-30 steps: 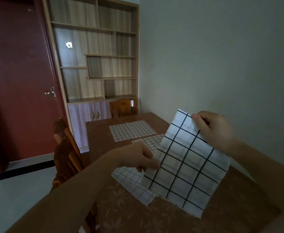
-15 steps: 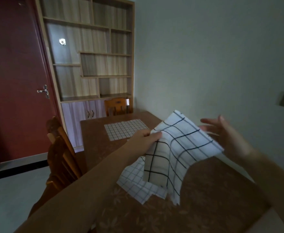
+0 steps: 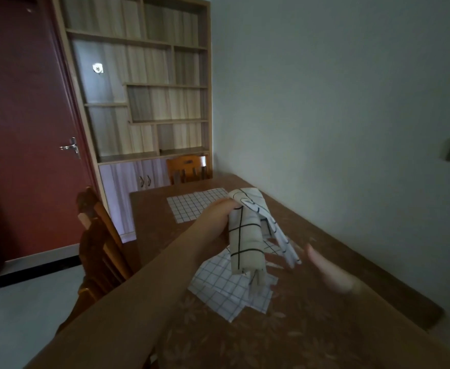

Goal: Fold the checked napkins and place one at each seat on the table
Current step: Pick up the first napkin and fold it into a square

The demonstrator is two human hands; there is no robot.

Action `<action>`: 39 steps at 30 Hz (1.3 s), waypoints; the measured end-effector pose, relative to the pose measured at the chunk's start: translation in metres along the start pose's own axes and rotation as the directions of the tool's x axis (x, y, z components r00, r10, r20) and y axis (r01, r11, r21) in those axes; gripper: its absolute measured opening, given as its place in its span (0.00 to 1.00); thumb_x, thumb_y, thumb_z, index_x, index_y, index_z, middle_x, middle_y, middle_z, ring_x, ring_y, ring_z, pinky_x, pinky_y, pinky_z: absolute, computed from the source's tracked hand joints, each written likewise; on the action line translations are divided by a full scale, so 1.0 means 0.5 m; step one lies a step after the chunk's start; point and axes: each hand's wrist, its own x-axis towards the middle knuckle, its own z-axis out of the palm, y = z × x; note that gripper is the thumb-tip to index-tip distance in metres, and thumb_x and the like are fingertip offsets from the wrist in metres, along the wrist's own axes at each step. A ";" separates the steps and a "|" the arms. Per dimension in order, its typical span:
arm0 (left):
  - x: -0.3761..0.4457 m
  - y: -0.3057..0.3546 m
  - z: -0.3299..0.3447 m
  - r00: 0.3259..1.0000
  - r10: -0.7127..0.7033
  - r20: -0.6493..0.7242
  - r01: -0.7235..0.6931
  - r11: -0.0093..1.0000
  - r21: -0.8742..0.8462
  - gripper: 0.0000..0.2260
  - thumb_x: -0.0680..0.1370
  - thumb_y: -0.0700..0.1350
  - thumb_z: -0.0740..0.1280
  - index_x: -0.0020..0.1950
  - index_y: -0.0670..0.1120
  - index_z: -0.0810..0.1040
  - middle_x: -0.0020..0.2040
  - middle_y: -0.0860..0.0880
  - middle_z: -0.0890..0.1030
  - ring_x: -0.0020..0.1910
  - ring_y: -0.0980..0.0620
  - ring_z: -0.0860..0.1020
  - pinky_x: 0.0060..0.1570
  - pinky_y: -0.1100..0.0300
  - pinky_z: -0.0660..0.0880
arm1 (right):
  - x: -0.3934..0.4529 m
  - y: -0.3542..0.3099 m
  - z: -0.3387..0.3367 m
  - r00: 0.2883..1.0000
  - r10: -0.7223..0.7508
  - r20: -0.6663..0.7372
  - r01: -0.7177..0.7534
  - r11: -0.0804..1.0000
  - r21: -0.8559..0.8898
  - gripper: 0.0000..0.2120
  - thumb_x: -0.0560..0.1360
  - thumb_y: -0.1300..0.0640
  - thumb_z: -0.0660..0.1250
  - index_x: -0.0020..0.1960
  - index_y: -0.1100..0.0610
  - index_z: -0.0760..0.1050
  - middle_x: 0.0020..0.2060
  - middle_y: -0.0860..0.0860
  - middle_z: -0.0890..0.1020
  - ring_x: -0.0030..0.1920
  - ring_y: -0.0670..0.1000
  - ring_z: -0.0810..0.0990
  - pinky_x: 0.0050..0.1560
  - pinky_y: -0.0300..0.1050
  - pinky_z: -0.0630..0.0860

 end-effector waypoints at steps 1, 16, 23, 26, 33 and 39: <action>-0.004 0.004 0.001 1.000 0.004 0.012 -0.004 1.000 -0.011 0.13 0.80 0.41 0.62 0.62 0.37 0.78 0.49 0.40 0.83 0.44 0.45 0.83 0.42 0.53 0.82 | 0.001 -0.006 0.009 1.000 0.004 -0.009 -0.004 0.999 0.054 0.33 0.68 0.25 0.58 0.60 0.46 0.81 0.59 0.51 0.82 0.61 0.52 0.80 0.56 0.52 0.79; -0.023 0.021 -0.080 0.985 0.166 -0.055 -0.092 0.761 0.643 0.12 0.80 0.49 0.64 0.52 0.42 0.81 0.44 0.46 0.85 0.42 0.51 0.83 0.44 0.56 0.81 | 0.034 -0.098 -0.013 0.957 -0.159 -0.241 0.118 0.977 -0.175 0.21 0.65 0.48 0.77 0.55 0.53 0.82 0.59 0.73 0.74 0.52 0.70 0.77 0.58 0.80 0.63; -0.022 0.027 -0.073 0.974 0.224 0.017 -0.201 0.839 0.506 0.09 0.78 0.42 0.67 0.57 0.47 0.82 0.53 0.45 0.84 0.52 0.45 0.83 0.51 0.49 0.81 | 0.021 -0.120 -0.029 0.932 -0.252 -0.259 0.112 0.883 -0.455 0.17 0.71 0.51 0.72 0.54 0.60 0.78 0.32 0.53 0.74 0.28 0.47 0.74 0.29 0.39 0.75; -0.016 0.032 -0.051 0.964 0.266 -0.012 -0.216 0.807 0.549 0.10 0.79 0.39 0.65 0.51 0.51 0.85 0.51 0.49 0.85 0.51 0.48 0.83 0.52 0.49 0.81 | 0.009 -0.123 -0.029 0.941 -0.299 -0.159 0.148 0.786 -0.600 0.31 0.61 0.30 0.71 0.61 0.39 0.72 0.55 0.43 0.80 0.54 0.45 0.80 0.57 0.47 0.76; -0.018 0.029 0.003 0.944 0.242 0.226 -0.329 0.606 0.724 0.18 0.77 0.32 0.60 0.54 0.51 0.83 0.50 0.54 0.84 0.51 0.54 0.81 0.53 0.61 0.77 | 0.020 -0.146 0.065 0.918 -0.373 0.132 0.342 0.577 -0.742 0.18 0.72 0.40 0.69 0.60 0.44 0.78 0.58 0.43 0.81 0.61 0.45 0.78 0.65 0.54 0.73; -0.025 0.029 0.010 0.955 0.202 0.217 -0.296 0.644 0.705 0.11 0.78 0.37 0.66 0.57 0.49 0.79 0.32 0.60 0.80 0.28 0.62 0.76 0.29 0.70 0.71 | 0.014 -0.149 0.073 0.922 -0.370 0.118 0.358 0.692 -0.626 0.06 0.74 0.61 0.71 0.47 0.53 0.85 0.45 0.50 0.87 0.48 0.48 0.85 0.52 0.40 0.78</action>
